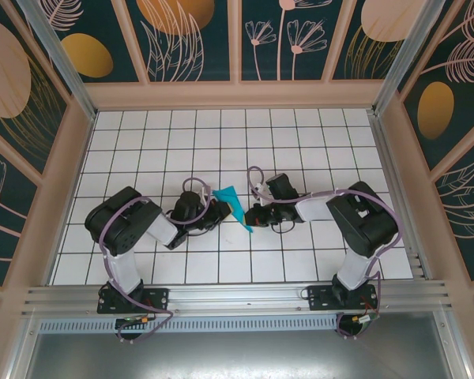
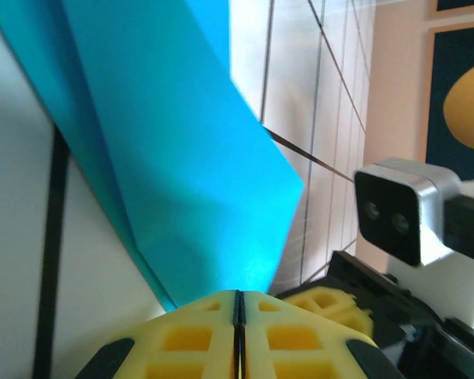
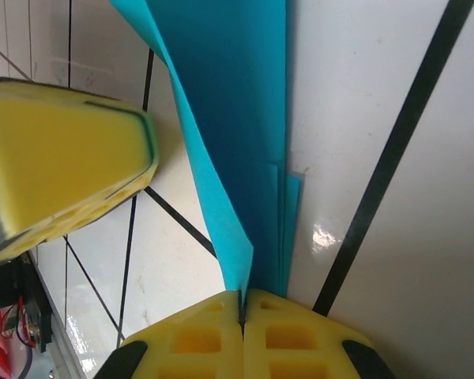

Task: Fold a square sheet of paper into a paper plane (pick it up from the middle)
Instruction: Fold the wing for the fifth time at the center of the table.

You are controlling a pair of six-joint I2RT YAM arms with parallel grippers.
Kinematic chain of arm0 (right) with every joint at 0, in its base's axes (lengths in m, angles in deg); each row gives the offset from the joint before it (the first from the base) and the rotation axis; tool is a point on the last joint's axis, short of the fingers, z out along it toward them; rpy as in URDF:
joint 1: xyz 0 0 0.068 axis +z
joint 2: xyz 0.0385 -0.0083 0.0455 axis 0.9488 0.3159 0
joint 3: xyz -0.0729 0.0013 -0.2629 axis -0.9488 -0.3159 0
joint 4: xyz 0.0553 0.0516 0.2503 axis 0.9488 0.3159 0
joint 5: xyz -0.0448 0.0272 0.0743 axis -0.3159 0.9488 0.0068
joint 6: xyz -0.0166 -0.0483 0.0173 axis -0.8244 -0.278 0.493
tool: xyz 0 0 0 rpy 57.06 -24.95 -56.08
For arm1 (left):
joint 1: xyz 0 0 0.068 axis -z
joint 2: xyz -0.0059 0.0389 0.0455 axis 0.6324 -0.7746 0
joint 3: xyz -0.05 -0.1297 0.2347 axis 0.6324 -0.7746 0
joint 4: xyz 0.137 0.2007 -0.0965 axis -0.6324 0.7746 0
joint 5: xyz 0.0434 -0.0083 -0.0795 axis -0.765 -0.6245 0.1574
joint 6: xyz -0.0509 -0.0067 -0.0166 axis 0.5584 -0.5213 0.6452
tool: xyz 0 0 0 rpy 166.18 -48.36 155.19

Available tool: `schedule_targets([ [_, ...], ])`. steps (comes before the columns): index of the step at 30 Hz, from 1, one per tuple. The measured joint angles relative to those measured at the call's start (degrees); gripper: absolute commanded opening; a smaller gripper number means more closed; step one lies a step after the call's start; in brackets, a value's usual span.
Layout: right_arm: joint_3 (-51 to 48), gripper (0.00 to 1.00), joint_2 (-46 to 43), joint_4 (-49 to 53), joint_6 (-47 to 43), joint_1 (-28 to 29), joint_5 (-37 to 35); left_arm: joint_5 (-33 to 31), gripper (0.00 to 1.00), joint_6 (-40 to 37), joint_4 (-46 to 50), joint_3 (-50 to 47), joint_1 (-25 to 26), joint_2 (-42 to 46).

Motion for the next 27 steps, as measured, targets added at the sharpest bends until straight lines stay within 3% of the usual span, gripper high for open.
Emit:
schedule_targets([
  [16,0.2,0.04,0.4,0.1,0.4,-0.3,0.7,-2.2,0.06,-1.3,3.0,2.8,3.1,-0.7],
  [27,2.4,0.04,0.9,3.6,-0.8,0.9,-1.7,-2.6,0.04,-2.4,11.1,6.5,3.1,-1.4],
])
